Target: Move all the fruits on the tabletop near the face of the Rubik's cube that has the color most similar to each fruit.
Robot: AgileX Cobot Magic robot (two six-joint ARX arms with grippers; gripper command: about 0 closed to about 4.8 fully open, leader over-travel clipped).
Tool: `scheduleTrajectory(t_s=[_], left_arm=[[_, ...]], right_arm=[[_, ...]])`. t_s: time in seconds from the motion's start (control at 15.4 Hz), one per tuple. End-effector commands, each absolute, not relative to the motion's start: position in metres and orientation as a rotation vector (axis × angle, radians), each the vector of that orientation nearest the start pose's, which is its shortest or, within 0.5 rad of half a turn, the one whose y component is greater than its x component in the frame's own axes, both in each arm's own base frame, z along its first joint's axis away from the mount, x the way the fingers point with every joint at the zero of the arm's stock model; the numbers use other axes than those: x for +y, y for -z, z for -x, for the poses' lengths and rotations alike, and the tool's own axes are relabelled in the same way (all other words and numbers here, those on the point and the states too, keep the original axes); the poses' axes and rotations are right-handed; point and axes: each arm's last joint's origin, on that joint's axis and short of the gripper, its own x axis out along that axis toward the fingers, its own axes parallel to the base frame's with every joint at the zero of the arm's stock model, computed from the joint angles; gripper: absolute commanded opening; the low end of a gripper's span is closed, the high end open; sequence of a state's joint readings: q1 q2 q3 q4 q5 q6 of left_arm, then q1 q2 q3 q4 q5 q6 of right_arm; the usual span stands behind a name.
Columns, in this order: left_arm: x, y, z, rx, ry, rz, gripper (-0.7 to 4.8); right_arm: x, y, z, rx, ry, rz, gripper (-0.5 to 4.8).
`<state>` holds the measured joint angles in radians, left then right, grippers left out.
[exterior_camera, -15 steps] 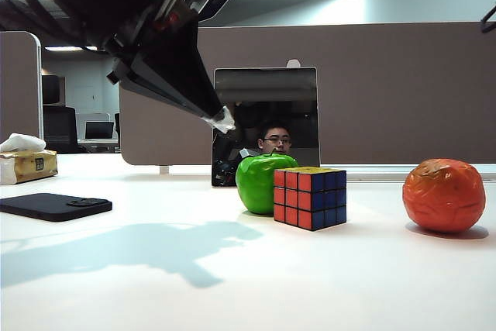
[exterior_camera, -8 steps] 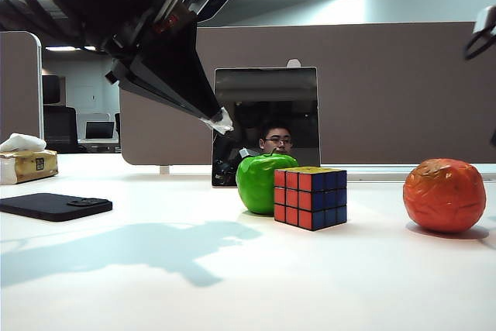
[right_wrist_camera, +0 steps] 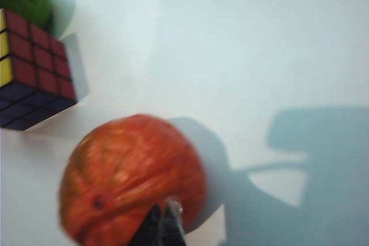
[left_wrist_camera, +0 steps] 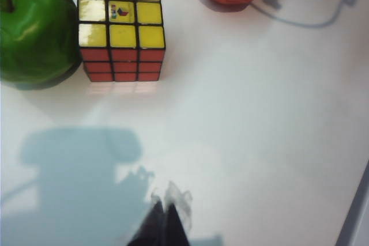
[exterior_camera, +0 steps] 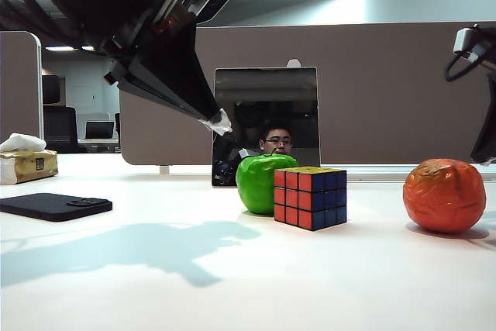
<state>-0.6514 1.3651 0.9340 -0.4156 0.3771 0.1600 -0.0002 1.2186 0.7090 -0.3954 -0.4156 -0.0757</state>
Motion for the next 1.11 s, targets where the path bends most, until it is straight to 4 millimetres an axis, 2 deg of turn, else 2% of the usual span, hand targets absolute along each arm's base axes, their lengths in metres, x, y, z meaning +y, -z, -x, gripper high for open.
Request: scheduleTrajectory(t_s=[0.07,0.65,1.11], left_arm=[[-0.177,-0.245,-0.213,0.787,1.036,-0.253,-0.05],[-0.176,-0.245,-0.213,0.796,1.031,-0.239,-0.05],[-0.177,-0.245,-0.213,0.805,1.021,-0.225,-0.05]], right_arm=[[0.010,-0.212,-0.239,0.810,-0.381,-0.082,-0.01],[0.008,-0.187,-0.265,0.807,-0.302,-0.045,-0.01],[0.008,-0.178,-0.271,0.824,-0.313,-0.052,-0.01]])
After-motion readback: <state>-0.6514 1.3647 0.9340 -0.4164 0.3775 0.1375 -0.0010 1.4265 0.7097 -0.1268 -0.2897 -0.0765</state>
